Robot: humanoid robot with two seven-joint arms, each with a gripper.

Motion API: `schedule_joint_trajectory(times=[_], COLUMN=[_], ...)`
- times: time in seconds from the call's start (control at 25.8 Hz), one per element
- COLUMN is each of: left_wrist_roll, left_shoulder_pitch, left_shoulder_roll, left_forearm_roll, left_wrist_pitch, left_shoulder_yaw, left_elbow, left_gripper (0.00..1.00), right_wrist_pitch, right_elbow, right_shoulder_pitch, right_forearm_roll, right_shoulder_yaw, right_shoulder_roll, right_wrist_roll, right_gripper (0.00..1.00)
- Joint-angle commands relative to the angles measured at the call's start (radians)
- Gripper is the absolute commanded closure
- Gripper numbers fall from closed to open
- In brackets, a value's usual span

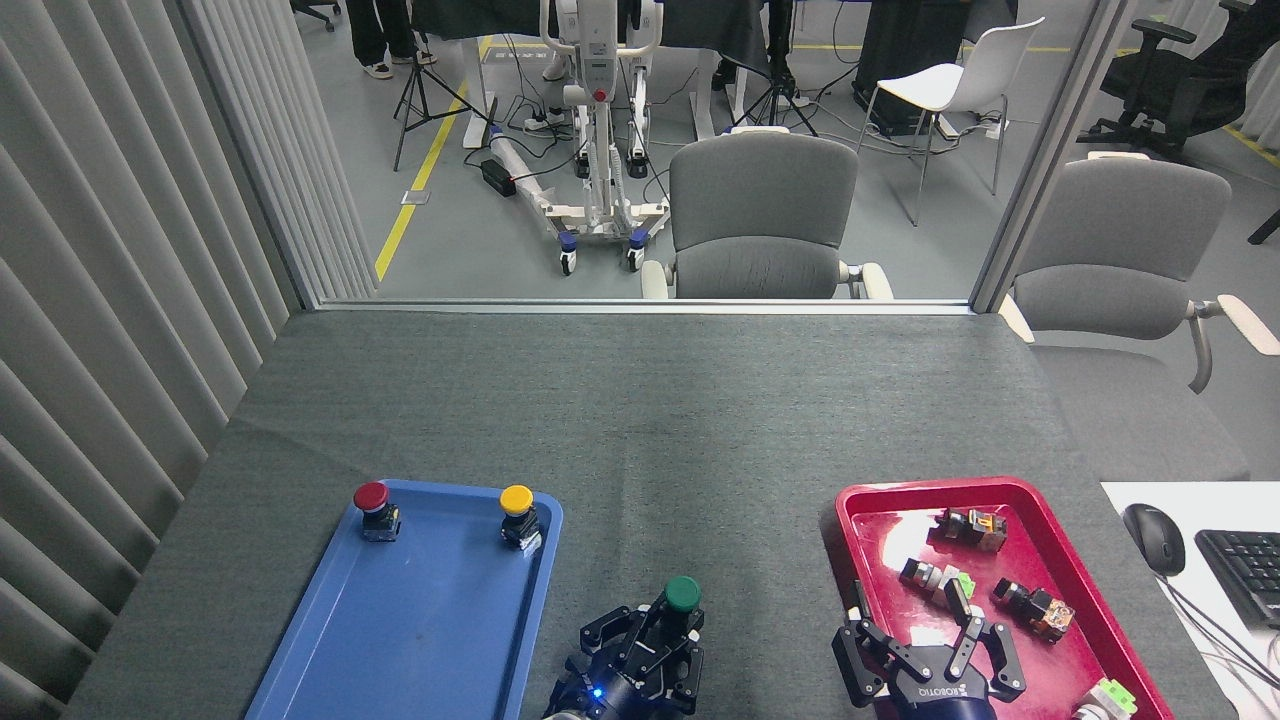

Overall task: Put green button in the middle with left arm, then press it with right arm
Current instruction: 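Set the green button on the table and open the left gripper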

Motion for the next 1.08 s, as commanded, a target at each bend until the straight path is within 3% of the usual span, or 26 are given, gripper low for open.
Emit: schedule_joint_trajectory(times=[0.0, 0.08, 0.12, 0.43, 0.54, 0.62, 0.81, 0.89, 1.05], left_wrist_roll=[0.009, 0.022, 0.026, 0.024, 0.019, 0.019, 0.019, 0.021, 0.021], left_shoulder_pitch=[0.000, 0.000, 0.000, 0.019, 0.065, 0.115, 0.362, 0.434, 0.466], left_shoulder_roll=[-0.001, -0.001, -0.001, 0.015, 0.062, 0.122, 0.263, 0.282, 0.282], left_forearm_roll=[0.000, 0.000, -0.001, 0.000, 0.005, 0.035, 0.049, 0.048, 0.035], left_wrist_pitch=[0.002, 0.001, -0.004, -0.001, 0.004, 0.002, 0.002, -0.005, 0.008], left_shoulder_yaw=[-0.025, -0.030, -0.030, -0.021, -0.009, 0.060, 0.294, 0.378, 0.444], left_elbow=[0.013, 0.004, 0.003, -0.148, -0.244, -0.333, -0.609, -0.642, -0.625], left_gripper=[0.54, 0.13, 0.01, 0.01, 0.01, 0.01, 0.01, 0.01, 0.01], right_wrist_pitch=[0.002, 0.005, 0.006, 0.009, 0.011, 0.012, 0.052, 0.071, 0.092], right_elbow=[0.001, 0.001, 0.001, 0.010, 0.018, 0.029, 0.060, 0.076, 0.124], right_shoulder_pitch=[-0.012, -0.018, -0.018, -0.023, -0.035, -0.050, -0.075, -0.098, -0.132], right_forearm_roll=[0.002, 0.008, 0.016, 0.049, 0.062, 0.069, 0.089, 0.094, 0.095], right_shoulder_yaw=[0.020, 0.036, 0.037, 0.068, 0.079, 0.091, 0.137, 0.157, 0.206], right_shoulder_roll=[0.001, 0.003, 0.004, 0.040, 0.049, 0.058, 0.073, 0.081, 0.099], right_wrist_roll=[0.000, 0.000, 0.000, 0.001, 0.002, 0.002, 0.002, 0.002, 0.002], right_gripper=[0.01, 0.01, 0.01, 0.01, 0.01, 0.01, 0.01, 0.01, 0.05])
